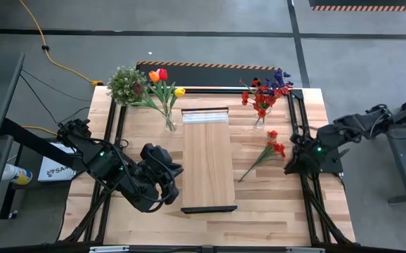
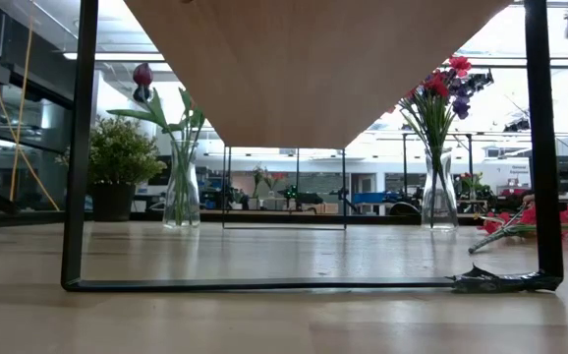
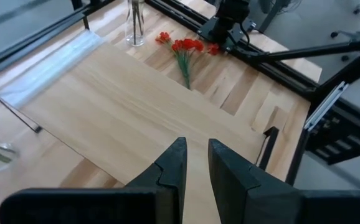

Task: Pick and place flowers into a vace then onto a shelf
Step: Put the orange flowers into the right transparent vase

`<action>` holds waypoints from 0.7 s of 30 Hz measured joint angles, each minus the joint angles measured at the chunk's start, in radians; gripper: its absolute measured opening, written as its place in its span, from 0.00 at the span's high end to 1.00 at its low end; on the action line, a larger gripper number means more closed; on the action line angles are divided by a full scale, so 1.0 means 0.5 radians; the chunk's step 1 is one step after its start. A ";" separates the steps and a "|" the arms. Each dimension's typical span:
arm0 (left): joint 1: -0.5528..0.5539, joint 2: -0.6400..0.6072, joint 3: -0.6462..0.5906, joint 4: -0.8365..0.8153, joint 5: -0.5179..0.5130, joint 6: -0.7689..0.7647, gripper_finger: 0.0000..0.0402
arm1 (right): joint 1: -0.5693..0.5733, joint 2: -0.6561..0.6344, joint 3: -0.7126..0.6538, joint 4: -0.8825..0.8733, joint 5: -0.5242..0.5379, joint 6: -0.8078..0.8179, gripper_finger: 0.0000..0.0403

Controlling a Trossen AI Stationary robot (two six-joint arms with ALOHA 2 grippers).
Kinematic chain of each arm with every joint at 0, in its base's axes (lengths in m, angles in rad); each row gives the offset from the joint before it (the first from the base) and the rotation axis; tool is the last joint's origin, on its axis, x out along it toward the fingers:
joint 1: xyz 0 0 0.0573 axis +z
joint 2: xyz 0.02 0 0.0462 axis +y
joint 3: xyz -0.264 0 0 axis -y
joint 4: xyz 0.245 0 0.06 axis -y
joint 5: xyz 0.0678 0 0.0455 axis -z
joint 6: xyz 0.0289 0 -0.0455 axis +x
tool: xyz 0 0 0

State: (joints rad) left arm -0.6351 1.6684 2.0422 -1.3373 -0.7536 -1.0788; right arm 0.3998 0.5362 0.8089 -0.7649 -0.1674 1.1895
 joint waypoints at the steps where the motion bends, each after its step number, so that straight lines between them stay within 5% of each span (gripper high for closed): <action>1: 0.000 0.000 0.000 0.000 0.000 0.037 0.75 | 0.040 0.000 0.007 -0.092 0.000 0.124 0.59; 11: 0.000 -0.002 -0.161 -0.067 0.040 0.160 0.75 | 0.489 0.017 0.018 -0.384 0.192 1.039 0.59; 21: 0.000 0.000 -0.364 -0.181 0.093 0.147 0.75 | 0.726 0.370 0.018 -0.089 0.243 1.240 0.59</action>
State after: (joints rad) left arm -0.6353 1.6682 1.8600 -1.4277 -0.7071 -1.0051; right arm 0.7628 0.7211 0.8180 -0.8092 -0.0458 1.8095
